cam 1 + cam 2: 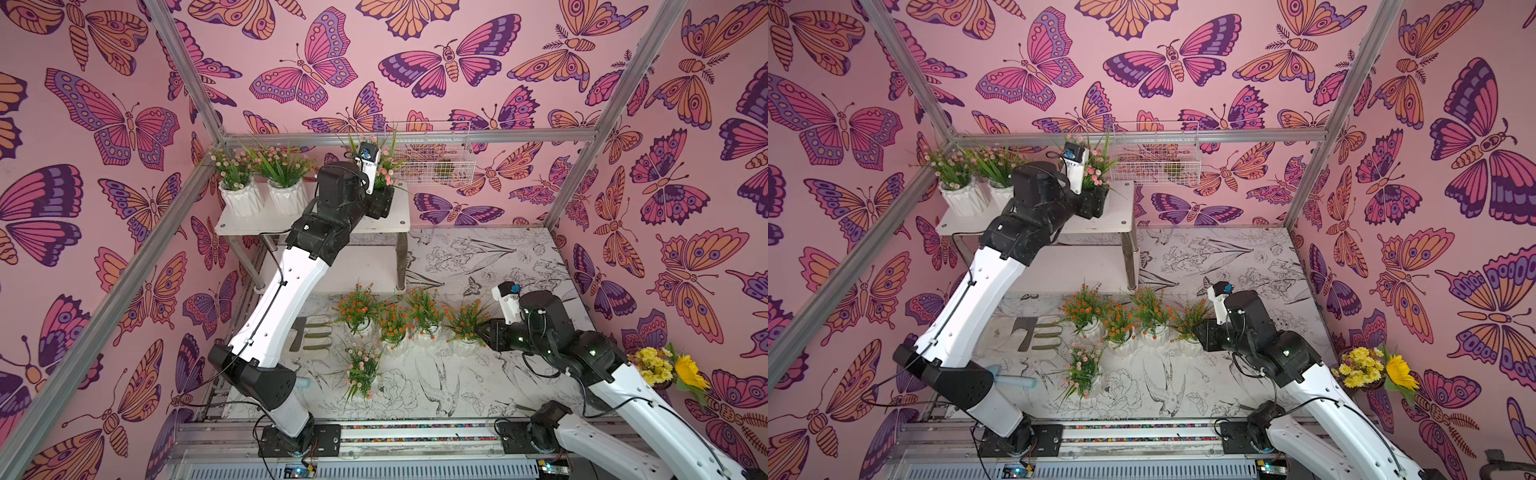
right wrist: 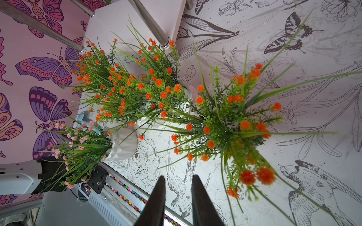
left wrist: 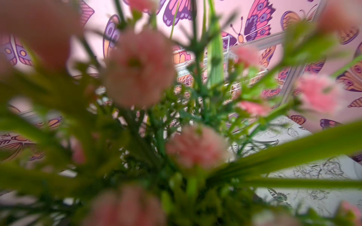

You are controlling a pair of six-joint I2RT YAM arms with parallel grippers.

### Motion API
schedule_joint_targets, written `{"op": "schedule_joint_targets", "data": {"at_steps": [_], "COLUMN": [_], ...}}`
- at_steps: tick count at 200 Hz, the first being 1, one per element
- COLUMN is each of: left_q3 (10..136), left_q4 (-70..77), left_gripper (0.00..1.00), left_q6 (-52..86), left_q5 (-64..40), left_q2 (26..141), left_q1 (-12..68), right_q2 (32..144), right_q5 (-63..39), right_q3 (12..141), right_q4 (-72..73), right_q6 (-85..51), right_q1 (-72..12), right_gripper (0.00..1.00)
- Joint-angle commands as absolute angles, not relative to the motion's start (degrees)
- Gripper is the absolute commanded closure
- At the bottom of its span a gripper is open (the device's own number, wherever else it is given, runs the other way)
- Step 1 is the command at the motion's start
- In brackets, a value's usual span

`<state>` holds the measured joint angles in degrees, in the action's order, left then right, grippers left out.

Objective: Place the baby's breath potted plants on the rack by color
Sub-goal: Place the baby's breath potted plant on the rack.

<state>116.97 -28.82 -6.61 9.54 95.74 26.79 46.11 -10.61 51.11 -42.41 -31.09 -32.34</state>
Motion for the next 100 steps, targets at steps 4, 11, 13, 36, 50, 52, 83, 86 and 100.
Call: {"op": "schedule_joint_targets", "data": {"at_steps": [4,11,13,36,50,52,83,86,100], "left_q3": [121.9,122.9,123.2,126.5,128.0,128.2,128.8,128.8,128.8], "left_q4": [-26.0,-26.5,-26.6,-28.7,-29.6,-29.7,-30.3,-30.4,-30.7], "left_gripper": [0.29,0.29,0.29,0.29,0.29,0.29,0.29,0.29,0.29], "left_q6": [-7.2,-7.0,-6.9,-5.0,-3.8,-3.7,-2.1,-2.0,-1.6], "left_q5": [12.9,13.1,13.0,11.4,10.7,10.6,9.4,9.3,9.2], "left_q2": [96.8,97.5,97.6,99.8,101.0,101.1,102.2,102.3,102.5], "left_q1": [24.7,24.1,23.9,21.2,19.8,19.6,17.0,16.8,16.0], "right_q2": [45.4,45.3,45.2,44.9,44.7,44.7,44.5,44.5,44.5], "right_q5": [-11.3,-11.4,-11.4,-11.4,-11.3,-11.3,-11.3,-11.3,-11.1], "right_q3": [50.6,50.5,50.5,50.4,50.4,50.4,50.1,50.1,50.0], "right_q4": [-42.3,-42.2,-42.2,-42.4,-42.4,-42.4,-42.5,-42.5,-42.5], "right_q6": [-31.5,-31.6,-31.6,-31.8,-31.9,-31.9,-32.0,-31.9,-31.9], "right_q1": [-32.1,-32.0,-32.1,-32.1,-32.1,-32.1,-32.1,-32.1,-32.1], "right_gripper": [0.74,0.74,0.74,0.74,0.74,0.74,0.74,0.74,0.74]}}
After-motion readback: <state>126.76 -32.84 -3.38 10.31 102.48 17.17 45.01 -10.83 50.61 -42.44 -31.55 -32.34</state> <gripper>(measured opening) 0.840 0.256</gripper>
